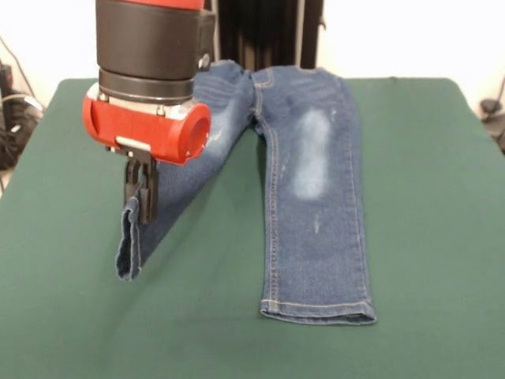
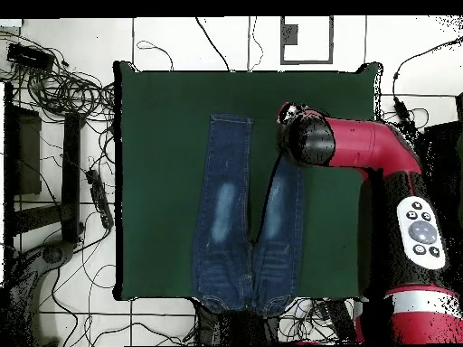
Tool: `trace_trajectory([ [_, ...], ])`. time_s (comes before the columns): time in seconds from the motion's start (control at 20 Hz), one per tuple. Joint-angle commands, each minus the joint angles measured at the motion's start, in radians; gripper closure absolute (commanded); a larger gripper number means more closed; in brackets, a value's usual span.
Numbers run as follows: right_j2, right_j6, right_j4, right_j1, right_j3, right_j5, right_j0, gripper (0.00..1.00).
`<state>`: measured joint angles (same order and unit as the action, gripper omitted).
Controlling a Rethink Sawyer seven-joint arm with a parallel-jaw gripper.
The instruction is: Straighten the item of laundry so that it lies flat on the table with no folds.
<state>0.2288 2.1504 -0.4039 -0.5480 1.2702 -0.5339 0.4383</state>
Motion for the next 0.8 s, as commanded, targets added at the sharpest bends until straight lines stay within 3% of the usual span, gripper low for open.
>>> trace_trajectory([
  [0.05, 0.008, 0.145, 0.074, -0.022, 0.046, -0.010, -0.049, 1.00],
  [0.8, -0.006, 0.123, 0.105, 0.008, 0.031, 0.014, -0.066, 1.00],
])
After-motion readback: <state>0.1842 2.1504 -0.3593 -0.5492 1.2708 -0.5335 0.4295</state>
